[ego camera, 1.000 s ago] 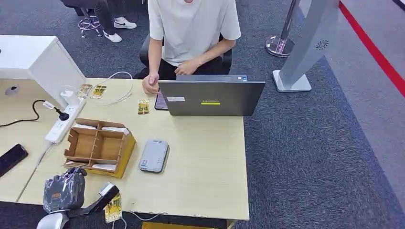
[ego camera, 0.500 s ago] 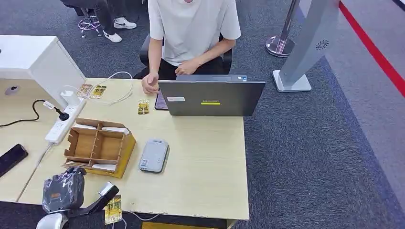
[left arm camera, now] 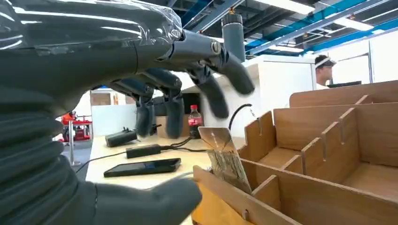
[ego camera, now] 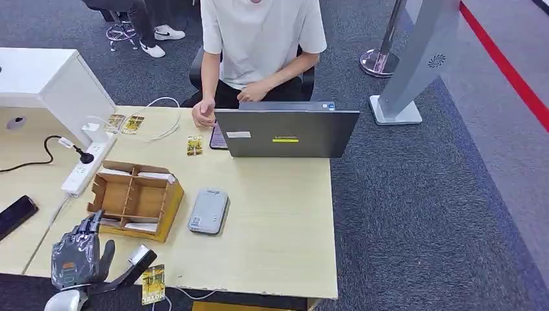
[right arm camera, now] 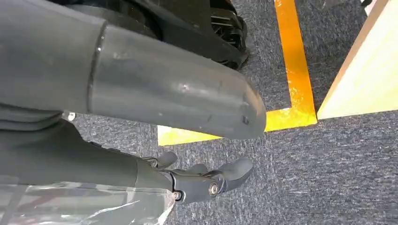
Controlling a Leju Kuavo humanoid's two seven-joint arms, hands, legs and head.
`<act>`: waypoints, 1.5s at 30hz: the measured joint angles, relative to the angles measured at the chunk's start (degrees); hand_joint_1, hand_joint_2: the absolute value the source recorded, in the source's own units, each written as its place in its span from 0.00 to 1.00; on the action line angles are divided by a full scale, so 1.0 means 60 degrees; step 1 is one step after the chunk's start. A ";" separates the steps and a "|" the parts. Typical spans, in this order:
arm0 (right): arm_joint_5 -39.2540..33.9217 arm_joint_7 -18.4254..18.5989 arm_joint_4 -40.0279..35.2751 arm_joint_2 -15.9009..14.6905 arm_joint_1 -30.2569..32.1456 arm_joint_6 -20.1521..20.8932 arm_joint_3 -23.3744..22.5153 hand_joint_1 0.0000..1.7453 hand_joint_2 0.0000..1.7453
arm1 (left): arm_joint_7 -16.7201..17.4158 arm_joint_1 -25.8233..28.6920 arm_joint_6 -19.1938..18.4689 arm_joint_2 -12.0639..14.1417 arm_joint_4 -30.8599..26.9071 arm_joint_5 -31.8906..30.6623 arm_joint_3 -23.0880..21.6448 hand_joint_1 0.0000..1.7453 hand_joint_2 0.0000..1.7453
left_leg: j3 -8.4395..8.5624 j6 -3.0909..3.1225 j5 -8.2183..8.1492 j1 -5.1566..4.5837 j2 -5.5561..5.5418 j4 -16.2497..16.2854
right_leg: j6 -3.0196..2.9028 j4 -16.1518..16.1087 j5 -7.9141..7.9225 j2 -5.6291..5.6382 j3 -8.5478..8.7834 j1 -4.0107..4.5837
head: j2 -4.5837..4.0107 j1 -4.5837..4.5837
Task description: Pass the card to the sensor for recognition and then transmit it.
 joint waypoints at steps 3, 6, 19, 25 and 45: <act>0.0007 0.0000 0.0000 0.0000 0.0001 0.0000 -0.0004 0.00 0.00 | -0.0022 -0.0002 0.0015 -0.0004 0.0000 0.0000 0.0029 0.00 1.00 | 0.0000 0.0000 0.0000 0.0000 0.0000 0.0000 | 0.0000 0.0000 0.0000 0.0000 0.0000 0.0000 | 0.0000 0.0000; 0.0007 0.0000 -0.0004 0.0000 0.0000 0.0000 -0.0004 0.00 0.00 | -0.0084 -0.0002 0.0022 -0.0004 0.0000 0.0004 0.0055 0.00 1.00 | 0.0000 0.0000 0.0000 0.0000 0.0000 0.0000 | 0.0000 0.0000 0.0000 0.0000 0.0000 0.0000 | 0.0000 0.0000; 0.0025 -0.0004 0.0000 0.0000 0.0000 0.0000 -0.0011 0.00 0.00 | -0.0106 -0.0007 0.0051 0.0000 -0.0084 0.0022 0.0273 0.00 1.00 | 0.0000 0.0000 0.0000 0.0000 0.0000 0.0000 | 0.0000 0.0000 0.0000 0.0000 0.0000 0.0000 | 0.0000 0.0000; 0.0036 -0.0007 -0.0004 0.0000 -0.0001 0.0000 -0.0011 0.00 0.00 | -0.0109 -0.0006 0.0073 0.0000 -0.0204 0.0022 0.0288 0.00 1.00 | -0.0001 0.0000 0.0000 0.0000 0.0000 0.0000 | 0.0000 0.0000 0.0000 0.0000 0.0000 0.0000 | 0.0000 0.0000; 0.0306 -0.0025 0.0000 0.0000 -0.0006 0.0098 -0.0018 0.00 0.00 | 0.0128 -0.0309 0.0189 0.0412 0.0048 -0.0022 0.0798 0.00 1.00 | 0.0002 0.0000 0.0000 0.0000 0.0002 0.0000 | -0.0003 -0.0001 -0.0002 0.0001 -0.0001 0.0000 | 0.0000 0.0000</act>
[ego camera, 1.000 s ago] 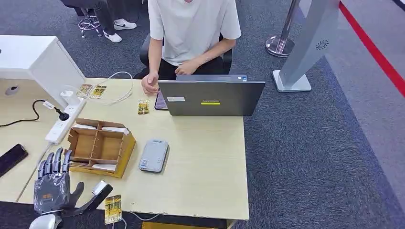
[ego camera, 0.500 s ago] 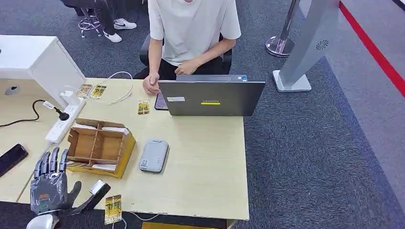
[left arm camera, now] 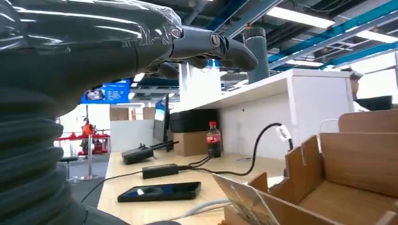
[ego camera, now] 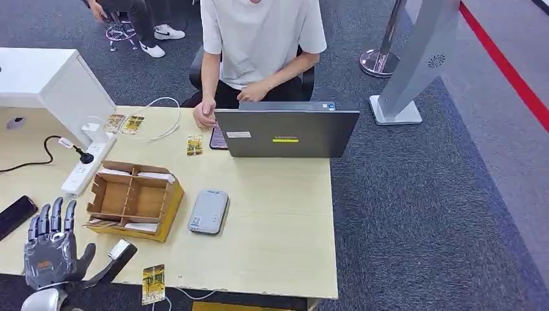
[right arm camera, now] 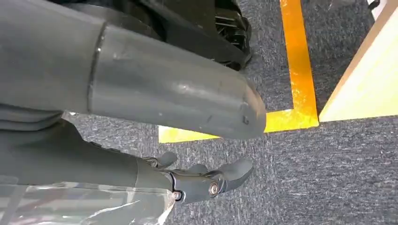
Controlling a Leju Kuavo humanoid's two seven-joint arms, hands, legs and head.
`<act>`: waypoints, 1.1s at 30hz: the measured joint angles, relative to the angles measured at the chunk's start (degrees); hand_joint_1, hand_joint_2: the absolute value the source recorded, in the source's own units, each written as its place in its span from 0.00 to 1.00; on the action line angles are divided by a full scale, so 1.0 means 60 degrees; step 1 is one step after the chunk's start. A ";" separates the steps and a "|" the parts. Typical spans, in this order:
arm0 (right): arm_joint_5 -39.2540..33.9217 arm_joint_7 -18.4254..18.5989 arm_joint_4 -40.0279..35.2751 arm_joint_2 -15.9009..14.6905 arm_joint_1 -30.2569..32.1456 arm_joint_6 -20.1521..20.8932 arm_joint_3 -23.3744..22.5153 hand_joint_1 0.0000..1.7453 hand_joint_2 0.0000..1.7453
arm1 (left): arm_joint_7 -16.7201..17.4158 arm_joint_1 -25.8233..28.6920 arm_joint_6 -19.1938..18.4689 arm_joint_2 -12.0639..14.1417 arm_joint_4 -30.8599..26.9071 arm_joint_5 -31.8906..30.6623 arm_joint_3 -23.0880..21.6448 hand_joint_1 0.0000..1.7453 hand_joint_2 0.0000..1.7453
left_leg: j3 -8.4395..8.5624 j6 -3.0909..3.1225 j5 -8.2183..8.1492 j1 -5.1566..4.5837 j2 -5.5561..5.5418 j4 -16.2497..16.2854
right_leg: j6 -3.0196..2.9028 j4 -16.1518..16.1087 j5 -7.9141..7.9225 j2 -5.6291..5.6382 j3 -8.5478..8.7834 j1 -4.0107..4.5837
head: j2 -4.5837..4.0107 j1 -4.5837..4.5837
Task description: Pass the card to the sensor for recognition and then transmit it.
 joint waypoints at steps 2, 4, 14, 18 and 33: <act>0.0040 0.0000 0.0004 0.0000 -0.0009 0.0000 0.0000 0.00 0.00 | 0.0197 -0.0003 -0.0004 0.0088 0.0073 0.0000 -0.0106 0.00 1.00 | 0.0000 0.0000 0.0000 0.0001 -0.0001 0.0000 | 0.0000 0.0000 0.0000 -0.0001 0.0000 0.0000 | 0.0000 0.0000; 0.0055 0.0000 0.0004 0.0000 -0.0028 0.0004 0.0000 0.00 0.00 | 0.0287 -0.0012 -0.0004 0.0168 0.0149 0.0000 -0.0208 0.00 1.00 | 0.0000 -0.0001 0.0000 0.0001 0.0000 -0.0001 | 0.0000 0.0001 0.0000 0.0000 -0.0002 0.0000 | 0.0000 0.0000; 0.0113 0.0000 0.0007 0.0000 -0.0057 0.0025 0.0000 0.00 0.00 | 0.0612 -0.0012 -0.0007 0.0433 0.0375 0.0000 -0.0896 0.00 1.00 | 0.0000 0.0000 0.0000 0.0001 0.0002 0.0000 | -0.0001 0.0001 0.0000 0.0000 -0.0001 0.0000 | 0.0000 0.0000; 0.0142 0.0000 0.0007 0.0000 -0.0081 0.0025 0.0000 0.00 0.00 | 0.0666 -0.0011 -0.0004 0.0546 0.0415 0.0000 -0.1122 0.00 1.00 | 0.0000 0.0000 0.0000 0.0000 0.0000 0.0000 | -0.0001 0.0001 0.0000 0.0000 -0.0001 0.0000 | 0.0000 0.0000; 0.0222 0.0004 0.0011 0.0000 -0.0119 0.0029 0.0000 0.00 0.00 | 0.1172 -0.0014 -0.0036 0.0914 0.0437 0.0000 -0.1745 0.00 1.00 | 0.0000 -0.0001 0.0000 0.0001 0.0001 0.0000 | -0.0001 0.0001 0.0000 0.0000 -0.0001 0.0000 | 0.0000 0.0000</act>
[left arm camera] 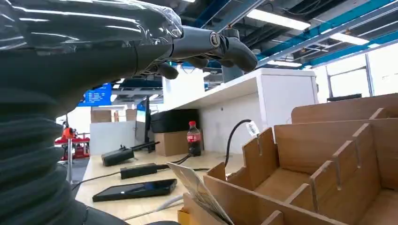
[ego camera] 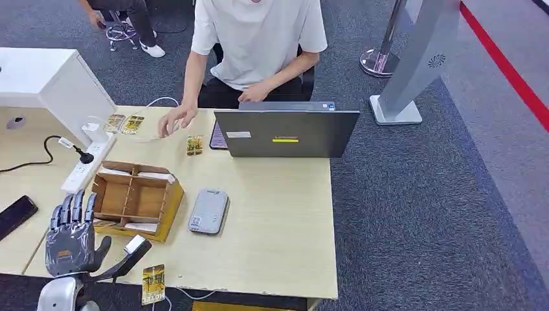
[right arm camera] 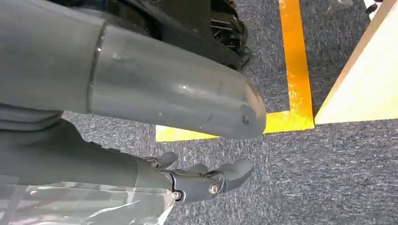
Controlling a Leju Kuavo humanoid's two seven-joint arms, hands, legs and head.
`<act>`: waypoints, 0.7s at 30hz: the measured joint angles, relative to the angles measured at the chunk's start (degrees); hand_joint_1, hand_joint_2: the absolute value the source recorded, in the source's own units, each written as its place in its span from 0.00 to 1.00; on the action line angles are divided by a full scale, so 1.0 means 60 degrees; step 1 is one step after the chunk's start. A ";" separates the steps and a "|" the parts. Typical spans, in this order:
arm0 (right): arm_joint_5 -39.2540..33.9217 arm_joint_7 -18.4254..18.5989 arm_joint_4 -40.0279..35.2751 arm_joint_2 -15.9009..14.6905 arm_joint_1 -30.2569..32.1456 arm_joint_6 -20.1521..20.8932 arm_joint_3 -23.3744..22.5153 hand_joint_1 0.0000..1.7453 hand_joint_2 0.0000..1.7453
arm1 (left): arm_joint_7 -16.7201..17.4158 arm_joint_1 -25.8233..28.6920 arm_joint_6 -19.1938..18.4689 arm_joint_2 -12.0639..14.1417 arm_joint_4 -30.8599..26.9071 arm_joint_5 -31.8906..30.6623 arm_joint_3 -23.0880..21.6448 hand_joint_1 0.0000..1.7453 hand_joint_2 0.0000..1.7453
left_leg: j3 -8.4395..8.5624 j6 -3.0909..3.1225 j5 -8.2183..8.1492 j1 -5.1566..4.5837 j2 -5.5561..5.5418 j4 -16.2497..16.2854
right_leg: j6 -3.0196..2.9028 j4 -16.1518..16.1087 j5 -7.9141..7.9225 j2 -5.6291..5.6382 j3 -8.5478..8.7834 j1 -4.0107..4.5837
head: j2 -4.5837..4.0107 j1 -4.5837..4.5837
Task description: Pass the card to the sensor for recognition and then transmit it.
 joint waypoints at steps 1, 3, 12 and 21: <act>0.0007 0.0000 0.0000 0.0000 -0.0002 0.0000 0.0000 0.00 0.00 | 0.0018 0.0001 -0.0007 0.0029 0.0000 0.0000 -0.0018 0.00 1.00 | 0.0000 0.0000 0.0000 0.0000 0.0001 0.0000 | 0.0000 0.0000 0.0000 0.0000 0.0000 0.0000 | 0.0000 0.0000; 0.0007 0.0000 0.0000 0.0000 -0.0002 0.0000 0.0000 0.00 0.00 | 0.0033 0.0000 -0.0022 0.0069 0.0000 0.0000 -0.0036 0.00 1.00 | 0.0000 0.0000 0.0000 0.0000 0.0000 0.0000 | 0.0000 0.0000 0.0000 0.0000 0.0000 0.0000 | 0.0000 0.0000; 0.0033 0.0015 0.0007 0.0000 -0.0011 -0.0004 0.0000 0.00 0.00 | 0.0131 0.0003 -0.0022 0.0171 0.0000 -0.0003 -0.0080 0.00 1.00 | 0.0000 0.0000 0.0000 0.0000 0.0000 0.0000 | 0.0000 0.0000 0.0000 0.0000 0.0000 0.0000 | 0.0000 0.0000; 0.0051 0.0044 0.0011 0.0000 -0.0017 0.0000 0.0000 0.00 0.00 | 0.0361 0.0007 -0.0179 0.0128 -0.0066 0.0000 -0.0076 0.00 1.00 | -0.0002 0.0000 0.0000 0.0000 -0.0001 0.0000 | 0.0000 0.0000 0.0000 -0.0001 0.0001 0.0000 | 0.0000 0.0004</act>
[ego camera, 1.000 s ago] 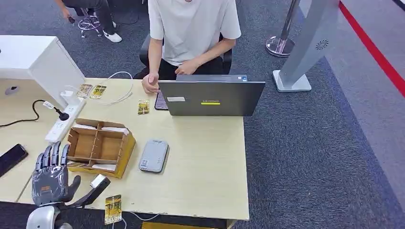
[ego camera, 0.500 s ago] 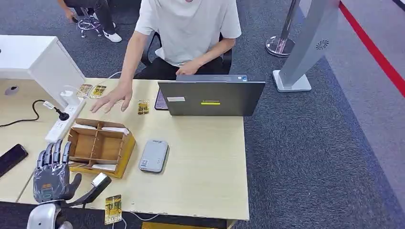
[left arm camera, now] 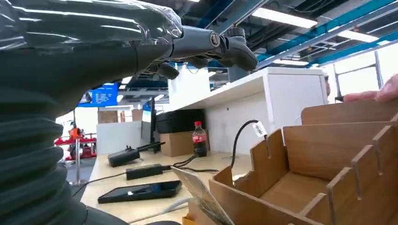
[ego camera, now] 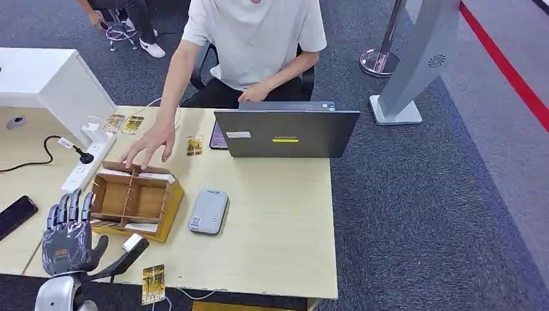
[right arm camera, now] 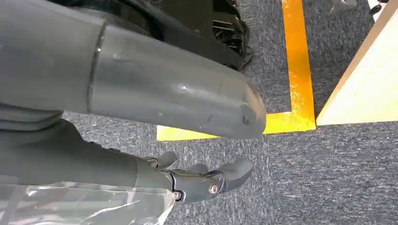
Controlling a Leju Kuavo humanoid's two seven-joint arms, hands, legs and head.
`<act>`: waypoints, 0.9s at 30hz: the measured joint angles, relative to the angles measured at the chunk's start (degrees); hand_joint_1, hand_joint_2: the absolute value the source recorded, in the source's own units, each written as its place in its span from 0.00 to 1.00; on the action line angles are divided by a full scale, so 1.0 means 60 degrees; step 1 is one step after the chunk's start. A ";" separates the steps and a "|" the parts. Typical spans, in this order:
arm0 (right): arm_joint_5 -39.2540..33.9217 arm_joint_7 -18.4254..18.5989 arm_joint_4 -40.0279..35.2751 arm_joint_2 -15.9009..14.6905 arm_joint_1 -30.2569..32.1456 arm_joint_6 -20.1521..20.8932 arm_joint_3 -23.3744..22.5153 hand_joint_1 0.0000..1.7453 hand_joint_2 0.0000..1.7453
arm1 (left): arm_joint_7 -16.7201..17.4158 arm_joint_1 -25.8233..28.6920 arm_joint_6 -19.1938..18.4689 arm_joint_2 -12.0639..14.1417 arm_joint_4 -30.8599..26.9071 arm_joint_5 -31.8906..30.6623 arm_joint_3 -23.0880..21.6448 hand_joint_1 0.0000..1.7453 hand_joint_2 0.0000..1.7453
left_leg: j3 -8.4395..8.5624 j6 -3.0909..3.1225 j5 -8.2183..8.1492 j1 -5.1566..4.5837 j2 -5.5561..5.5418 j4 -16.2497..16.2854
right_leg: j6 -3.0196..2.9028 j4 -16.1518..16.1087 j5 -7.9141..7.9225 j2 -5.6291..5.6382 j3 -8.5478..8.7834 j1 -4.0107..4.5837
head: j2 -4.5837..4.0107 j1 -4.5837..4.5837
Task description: Pass the card to the sensor for recognition and then transmit it.
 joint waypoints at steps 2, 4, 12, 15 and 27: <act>0.0007 0.0003 0.0000 0.0000 -0.0003 0.0000 0.0000 0.00 0.00 | 0.0175 0.0006 -0.0098 -0.0029 -0.0058 0.0000 0.0000 0.00 1.00 | 0.0000 0.0000 0.0000 0.0000 0.0000 0.0000 | 0.0000 0.0000 0.0000 0.0000 0.0000 0.0000 | 0.0000 0.0000; 0.0011 0.0011 0.0000 0.0000 -0.0005 0.0000 0.0000 0.00 0.00 | 0.0284 0.0004 -0.0145 -0.0073 -0.0116 0.0000 0.0004 0.00 1.00 | 0.0000 0.0000 0.0000 0.0000 -0.0001 0.0000 | 0.0000 0.0000 0.0000 0.0000 0.0000 0.0000 | 0.0000 -0.0004; 0.0014 0.0011 0.0004 0.0000 -0.0010 0.0000 0.0000 0.00 0.00 | 0.0280 0.0001 -0.0211 -0.0109 -0.0149 0.0000 0.0022 0.00 1.00 | 0.0000 0.0000 0.0000 0.0000 -0.0001 0.0000 | 0.0000 0.0000 0.0000 0.0000 0.0000 0.0000 | 0.0000 -0.0004; 0.0015 0.0011 0.0004 0.0000 -0.0010 -0.0004 0.0000 0.00 0.00 | 0.0280 0.0001 -0.0211 -0.0109 -0.0149 0.0000 0.0022 0.00 1.00 | 0.0000 0.0000 0.0000 0.0000 -0.0001 0.0000 | 0.0000 0.0000 0.0000 0.0000 0.0000 0.0000 | 0.0000 -0.0004; 0.0025 0.0025 0.0022 0.0000 -0.0014 0.0000 0.0000 0.00 0.00 | 0.0073 -0.0027 -0.0149 -0.0109 -0.0142 0.0000 0.0109 0.00 1.00 | -0.0001 0.0000 0.0000 0.0000 -0.0001 0.0000 | 0.0000 0.0000 0.0000 0.0000 0.0000 0.0000 | 0.0000 -0.0004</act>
